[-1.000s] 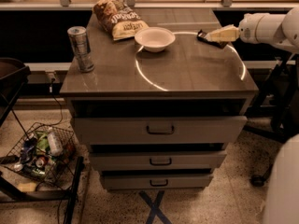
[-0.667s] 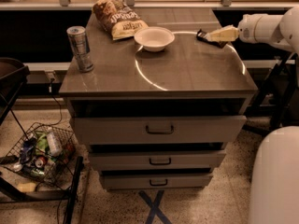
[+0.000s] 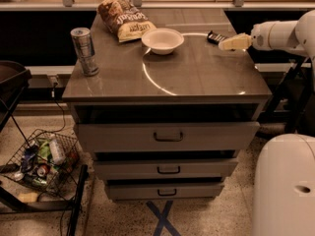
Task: Move rxbar chocolate near redbull can
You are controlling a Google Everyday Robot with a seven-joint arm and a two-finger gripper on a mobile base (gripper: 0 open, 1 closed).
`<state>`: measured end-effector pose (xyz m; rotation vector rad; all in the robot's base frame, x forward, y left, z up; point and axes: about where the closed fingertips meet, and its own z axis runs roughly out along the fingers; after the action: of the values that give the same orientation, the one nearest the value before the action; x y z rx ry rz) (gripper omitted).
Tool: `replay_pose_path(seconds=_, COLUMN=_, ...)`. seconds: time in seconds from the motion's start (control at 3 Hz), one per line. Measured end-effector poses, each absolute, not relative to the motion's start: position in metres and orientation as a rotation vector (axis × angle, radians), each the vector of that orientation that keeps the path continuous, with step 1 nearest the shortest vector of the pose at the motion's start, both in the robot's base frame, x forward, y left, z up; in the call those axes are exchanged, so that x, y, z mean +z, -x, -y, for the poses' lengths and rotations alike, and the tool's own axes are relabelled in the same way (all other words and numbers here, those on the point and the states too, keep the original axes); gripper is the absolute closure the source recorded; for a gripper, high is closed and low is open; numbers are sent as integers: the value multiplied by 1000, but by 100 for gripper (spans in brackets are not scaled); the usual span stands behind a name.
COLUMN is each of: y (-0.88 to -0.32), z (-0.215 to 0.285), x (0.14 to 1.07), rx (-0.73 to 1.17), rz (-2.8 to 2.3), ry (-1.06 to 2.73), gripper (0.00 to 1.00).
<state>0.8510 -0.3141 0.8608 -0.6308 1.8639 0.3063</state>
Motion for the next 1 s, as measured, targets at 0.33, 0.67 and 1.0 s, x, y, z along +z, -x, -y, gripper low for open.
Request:
replay_pose_path(seconds=0.33, y=-837, z=316, x=838, rx=371, rz=-1926, ry=654, gripper=0)
replay_pose_path(seconds=0.67, y=-837, z=315, x=838, rx=374, rz=-1927, ry=656, gripper=0)
replay_pose_path(seconds=1.0, y=-836, z=294, x=845, rx=396, rz=-1888, ry=742, gripper=0)
